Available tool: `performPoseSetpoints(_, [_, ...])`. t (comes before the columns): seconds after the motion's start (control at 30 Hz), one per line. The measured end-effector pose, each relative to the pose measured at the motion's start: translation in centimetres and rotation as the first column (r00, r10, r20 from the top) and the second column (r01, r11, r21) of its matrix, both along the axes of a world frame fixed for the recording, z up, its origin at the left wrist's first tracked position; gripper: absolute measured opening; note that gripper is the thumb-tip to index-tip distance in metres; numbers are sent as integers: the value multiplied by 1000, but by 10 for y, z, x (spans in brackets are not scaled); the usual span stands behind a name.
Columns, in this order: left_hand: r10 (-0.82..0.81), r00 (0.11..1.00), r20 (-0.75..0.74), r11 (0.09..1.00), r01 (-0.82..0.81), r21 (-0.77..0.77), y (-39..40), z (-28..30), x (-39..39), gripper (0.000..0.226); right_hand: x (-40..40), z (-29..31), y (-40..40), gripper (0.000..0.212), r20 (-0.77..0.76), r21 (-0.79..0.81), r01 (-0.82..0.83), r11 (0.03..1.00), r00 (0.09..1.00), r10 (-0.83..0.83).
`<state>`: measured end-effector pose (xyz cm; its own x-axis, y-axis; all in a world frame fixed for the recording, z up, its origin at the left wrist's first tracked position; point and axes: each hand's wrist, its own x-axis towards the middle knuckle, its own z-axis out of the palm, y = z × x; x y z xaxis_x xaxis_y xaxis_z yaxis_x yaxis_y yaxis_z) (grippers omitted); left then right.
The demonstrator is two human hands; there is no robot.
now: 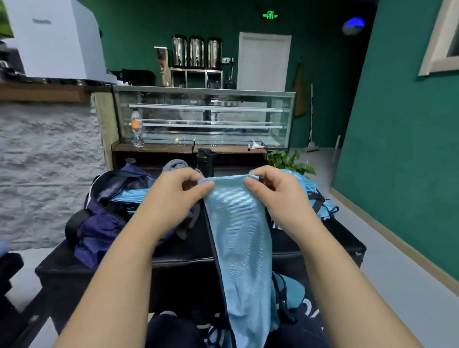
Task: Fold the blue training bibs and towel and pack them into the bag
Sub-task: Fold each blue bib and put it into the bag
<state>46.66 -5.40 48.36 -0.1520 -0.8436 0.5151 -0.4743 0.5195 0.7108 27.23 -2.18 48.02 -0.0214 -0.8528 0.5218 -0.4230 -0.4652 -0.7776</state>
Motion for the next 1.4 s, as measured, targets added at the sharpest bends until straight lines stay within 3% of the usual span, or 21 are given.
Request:
performPoseSetpoints(0.1, [-65,968,-241,996,47,-80,22,4,-8,19,10,3,19,15,92,8,-30,1000,995,29])
performPoseSetpoints(0.2, [-174,880,-443,985,157,-75,39,-1,-19,19,22,4,33,16,210,71,-154,986,968,136])
performPoseSetpoints(0.33, [-218,877,-427,974,165,-157,50,0,-17,13,31,5,51,14,195,140,-300,943,943,271])
performPoseSetpoints(0.4, [-225,892,-391,967,156,-201,51,1,-13,14,31,-3,55,20,90,182,-299,937,954,287])
performPoseSetpoints(0.5, [-214,896,-389,956,111,-270,55,4,-13,10,32,-19,51,5,-168,286,-197,938,953,251])
performPoseSetpoints(0.6, [-303,794,-527,944,176,-278,60,7,-16,14,33,-35,43,16,-360,305,-77,949,913,190])
performPoseSetpoints(0.67, [-341,752,-564,937,223,-268,62,8,-16,16,31,-42,37,5,-395,259,4,966,913,102])
performPoseSetpoints(0.77, [-281,859,-428,949,182,-258,63,6,-13,21,24,-46,32,22,-340,227,71,971,940,11])
performPoseSetpoints(0.9, [-179,973,-143,948,132,-290,63,2,-11,18,13,-51,27,20,-416,171,125,977,908,-43])
performPoseSetpoints(1.23, [-104,994,29,980,108,-166,66,3,4,17,-26,-66,24,14,-398,256,290,922,901,-172])
performPoseSetpoints(1.4, [-99,994,51,987,105,-124,64,-6,-3,16,-12,-49,30,18,-270,202,179,963,955,-121])
